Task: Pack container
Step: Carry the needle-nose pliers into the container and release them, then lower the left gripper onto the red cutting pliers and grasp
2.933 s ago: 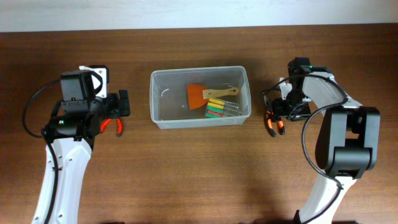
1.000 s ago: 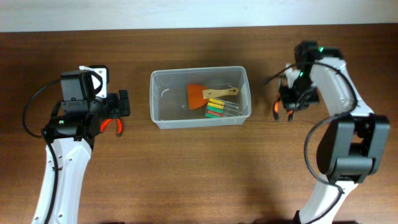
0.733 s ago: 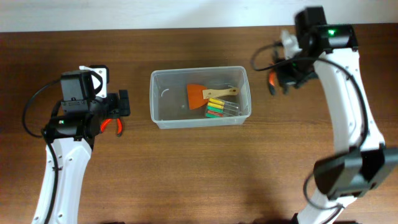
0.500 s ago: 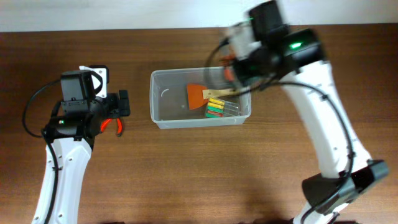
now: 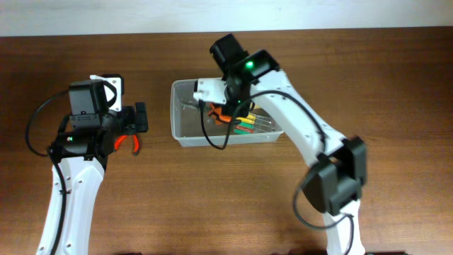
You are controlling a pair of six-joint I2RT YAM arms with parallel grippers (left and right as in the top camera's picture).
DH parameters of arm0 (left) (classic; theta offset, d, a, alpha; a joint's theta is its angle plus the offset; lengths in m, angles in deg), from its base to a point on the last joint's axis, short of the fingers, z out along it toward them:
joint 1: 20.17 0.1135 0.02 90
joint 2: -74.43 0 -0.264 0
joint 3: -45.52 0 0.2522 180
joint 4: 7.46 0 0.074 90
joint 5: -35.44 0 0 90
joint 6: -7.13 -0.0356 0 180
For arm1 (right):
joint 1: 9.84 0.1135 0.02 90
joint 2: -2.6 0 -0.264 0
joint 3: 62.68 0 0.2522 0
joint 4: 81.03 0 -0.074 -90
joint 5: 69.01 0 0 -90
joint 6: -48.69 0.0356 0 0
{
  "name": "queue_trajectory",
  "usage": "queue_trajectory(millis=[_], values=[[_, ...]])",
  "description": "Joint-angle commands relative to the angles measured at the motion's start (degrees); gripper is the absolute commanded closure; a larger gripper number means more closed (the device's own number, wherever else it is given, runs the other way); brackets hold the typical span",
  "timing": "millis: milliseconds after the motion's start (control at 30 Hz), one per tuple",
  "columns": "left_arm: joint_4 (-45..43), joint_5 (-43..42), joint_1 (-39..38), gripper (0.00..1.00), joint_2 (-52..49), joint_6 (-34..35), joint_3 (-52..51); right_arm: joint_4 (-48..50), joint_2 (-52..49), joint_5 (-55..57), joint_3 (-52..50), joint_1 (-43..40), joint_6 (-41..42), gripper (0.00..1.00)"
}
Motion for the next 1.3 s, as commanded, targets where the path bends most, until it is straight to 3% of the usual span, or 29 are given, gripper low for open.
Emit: queue_trajectory(millis=[0, 67, 133, 167, 200, 467, 667, 733, 867, 1033, 1267], values=[[-0.11, 0.39, -0.22, 0.01, -0.22, -0.92, 1.05, 1.31, -3.69, -1.90, -0.22, 0.15, -5.01, 0.96], [-0.11, 0.39, -0.22, 0.01, -0.22, -0.92, 1.05, 1.81, -5.55, -2.78, -0.22, 0.46, -5.01, 0.95], [-0.11, 0.39, -0.22, 0.01, -0.22, -0.92, 1.05, 1.95, -7.21, -3.43, -0.22, 0.87, -4.94, 0.76], [-0.11, 0.39, -0.22, 0.01, -0.22, -0.92, 1.05, 1.97, -7.91, -3.34, -0.22, 1.03, -4.52, 0.61], [-0.11, 0.39, -0.22, 0.01, -0.22, -0.92, 1.05, 1.79, -8.09, -3.34, -0.22, 1.11, -4.48, 0.59], [-0.11, 0.39, -0.22, 0.01, -0.22, -0.92, 1.05, -0.42, -4.24, -2.89, 5.75, -1.07, 12.76, 0.61], [-0.17, 0.35, -0.24, 0.01, -0.22, -0.87, 1.05, -10.56, 1.55, 0.98, 17.73, -7.41, 22.62, 0.59], [-0.15, 0.09, -0.24, 0.01, -0.22, -0.87, 1.05, -13.73, 3.21, 0.96, 21.49, -11.23, 26.18, 0.47], [1.62, -5.51, -0.24, 0.01, -0.22, -0.85, 1.05, -17.70, 5.29, -0.96, 25.40, -21.49, 35.69, 0.38], [1.88, -10.56, -0.22, 0.01, -0.66, -0.85, 1.05, -22.36, 5.16, -8.37, 25.05, -35.98, 42.27, 0.37], [5.40, -3.93, 0.37, 0.01, -5.75, 2.84, 1.07, -24.79, 3.41, -13.90, 20.24, -49.92, 42.23, 0.32]])
